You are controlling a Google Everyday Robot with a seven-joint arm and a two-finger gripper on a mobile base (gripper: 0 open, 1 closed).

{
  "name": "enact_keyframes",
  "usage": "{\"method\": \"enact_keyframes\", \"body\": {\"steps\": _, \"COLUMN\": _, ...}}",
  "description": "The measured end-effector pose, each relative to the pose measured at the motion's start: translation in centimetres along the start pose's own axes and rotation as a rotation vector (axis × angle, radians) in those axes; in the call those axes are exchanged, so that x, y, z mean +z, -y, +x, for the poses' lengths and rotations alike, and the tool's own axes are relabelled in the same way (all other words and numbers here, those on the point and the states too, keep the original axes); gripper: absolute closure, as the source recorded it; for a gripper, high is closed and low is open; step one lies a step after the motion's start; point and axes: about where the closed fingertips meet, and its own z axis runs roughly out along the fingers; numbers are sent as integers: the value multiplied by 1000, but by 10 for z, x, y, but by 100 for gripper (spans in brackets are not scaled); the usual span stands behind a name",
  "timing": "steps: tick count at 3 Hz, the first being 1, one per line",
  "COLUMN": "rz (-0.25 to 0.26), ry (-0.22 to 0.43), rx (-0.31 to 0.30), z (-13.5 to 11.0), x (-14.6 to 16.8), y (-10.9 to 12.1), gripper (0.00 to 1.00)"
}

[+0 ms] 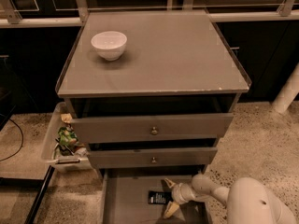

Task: Pick rxbar blueberry from bottom drawer and place on counter

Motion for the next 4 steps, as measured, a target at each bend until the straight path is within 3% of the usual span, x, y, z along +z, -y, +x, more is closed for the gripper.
{"method": "enact_keyframes", "body": {"steps": 1, "rz": -7, "ry": 2, "rx": 22, "z": 5, "x": 7, "y": 1, "gripper": 0}}
{"method": "enact_keyframes", "body": {"steps": 2, "rz": -9, "ry": 2, "rx": 28, "z": 7, "x": 9, "y": 1, "gripper": 7}}
{"method": "enact_keyframes", "body": {"steps": 4, "rz": -9, "ry": 2, "rx": 28, "z": 7, "x": 9, "y": 1, "gripper": 54}}
